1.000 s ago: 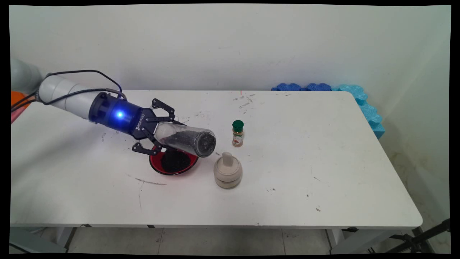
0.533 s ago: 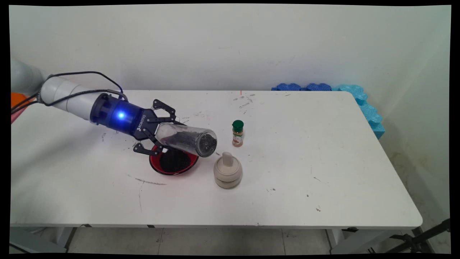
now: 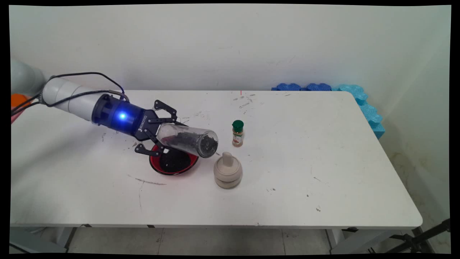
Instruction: Pour the black seasoning powder in the red bowl
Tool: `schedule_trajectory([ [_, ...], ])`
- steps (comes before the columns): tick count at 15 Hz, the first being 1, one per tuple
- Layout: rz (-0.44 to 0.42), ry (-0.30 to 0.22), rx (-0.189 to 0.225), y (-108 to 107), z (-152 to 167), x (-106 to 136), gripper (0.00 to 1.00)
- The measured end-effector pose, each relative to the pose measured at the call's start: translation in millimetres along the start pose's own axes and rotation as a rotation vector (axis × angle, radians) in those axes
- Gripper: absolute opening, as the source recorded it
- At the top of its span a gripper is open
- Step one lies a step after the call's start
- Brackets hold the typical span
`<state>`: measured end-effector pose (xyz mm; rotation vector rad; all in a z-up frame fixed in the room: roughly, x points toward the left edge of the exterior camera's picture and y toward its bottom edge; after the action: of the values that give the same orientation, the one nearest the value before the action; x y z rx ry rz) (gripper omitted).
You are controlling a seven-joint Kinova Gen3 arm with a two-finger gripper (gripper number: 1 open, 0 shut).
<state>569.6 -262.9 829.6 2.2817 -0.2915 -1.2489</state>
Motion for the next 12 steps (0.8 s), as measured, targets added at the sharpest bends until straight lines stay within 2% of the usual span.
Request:
schedule_trajectory([
  [12, 0.274, 0.059, 0.011, 12, -4, 5, 0.00],
])
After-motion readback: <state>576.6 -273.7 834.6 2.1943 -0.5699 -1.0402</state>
